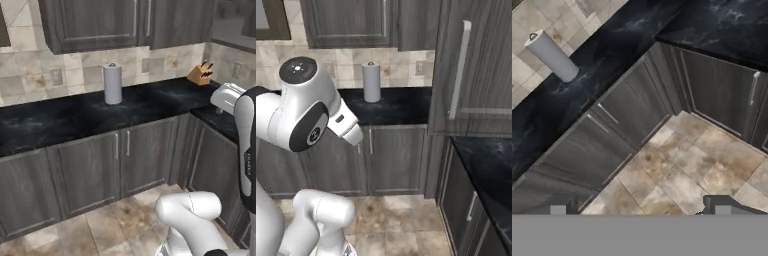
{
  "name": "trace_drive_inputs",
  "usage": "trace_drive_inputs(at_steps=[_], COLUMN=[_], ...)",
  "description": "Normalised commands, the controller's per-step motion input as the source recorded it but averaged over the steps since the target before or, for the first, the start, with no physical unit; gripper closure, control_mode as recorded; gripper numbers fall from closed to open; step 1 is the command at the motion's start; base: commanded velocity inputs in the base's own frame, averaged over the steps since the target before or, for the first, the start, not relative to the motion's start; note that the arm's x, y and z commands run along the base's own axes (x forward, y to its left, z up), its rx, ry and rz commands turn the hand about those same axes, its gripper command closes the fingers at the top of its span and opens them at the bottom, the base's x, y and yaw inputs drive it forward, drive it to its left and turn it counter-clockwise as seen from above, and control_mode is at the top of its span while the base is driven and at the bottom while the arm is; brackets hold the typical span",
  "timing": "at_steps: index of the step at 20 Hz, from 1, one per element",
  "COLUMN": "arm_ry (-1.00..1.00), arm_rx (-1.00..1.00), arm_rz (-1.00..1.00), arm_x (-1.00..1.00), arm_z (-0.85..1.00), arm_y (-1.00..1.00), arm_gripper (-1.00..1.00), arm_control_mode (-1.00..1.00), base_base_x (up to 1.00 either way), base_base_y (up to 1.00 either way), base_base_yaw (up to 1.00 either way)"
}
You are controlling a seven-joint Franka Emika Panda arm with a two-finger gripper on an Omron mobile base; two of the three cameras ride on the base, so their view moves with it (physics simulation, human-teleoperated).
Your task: Pick up the bowls from the cabinet and place each bowl in front of a stool on the dining counter.
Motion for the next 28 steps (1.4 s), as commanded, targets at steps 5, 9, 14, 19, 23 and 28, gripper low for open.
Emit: trace_drive_inputs(at_steps=[5, 9, 14, 19, 23, 28], arm_ry=[0.0, 0.0, 0.0, 0.0, 0.0, 0.0], arm_rx=[0.0, 0.0, 0.0, 0.0, 0.0, 0.0], arm_rz=[0.0, 0.0, 0.0, 0.0, 0.0, 0.0], arm_x=[0.0, 0.0, 0.0, 0.0, 0.0, 0.0], arm_z=[0.0, 0.0, 0.0, 0.0, 0.0, 0.0], arm_y=[0.0, 0.0, 0.0, 0.0, 0.0, 0.0], arm_gripper=[-1.0, -1.0, -1.0, -1.0, -1.0, -1.0], arm_control_mode=[1.0, 1.0, 1.0, 1.0, 1.0, 1.0], base_base_x=[0.67, 0.31, 0.24, 0.61, 0.83, 0.55], base_base_y=[0.21, 0.0, 0.0, 0.43, 0.82, 0.61], base_base_yaw=[-0.5, -0.58, -0.59, -0.54, -0.51, -0.46])
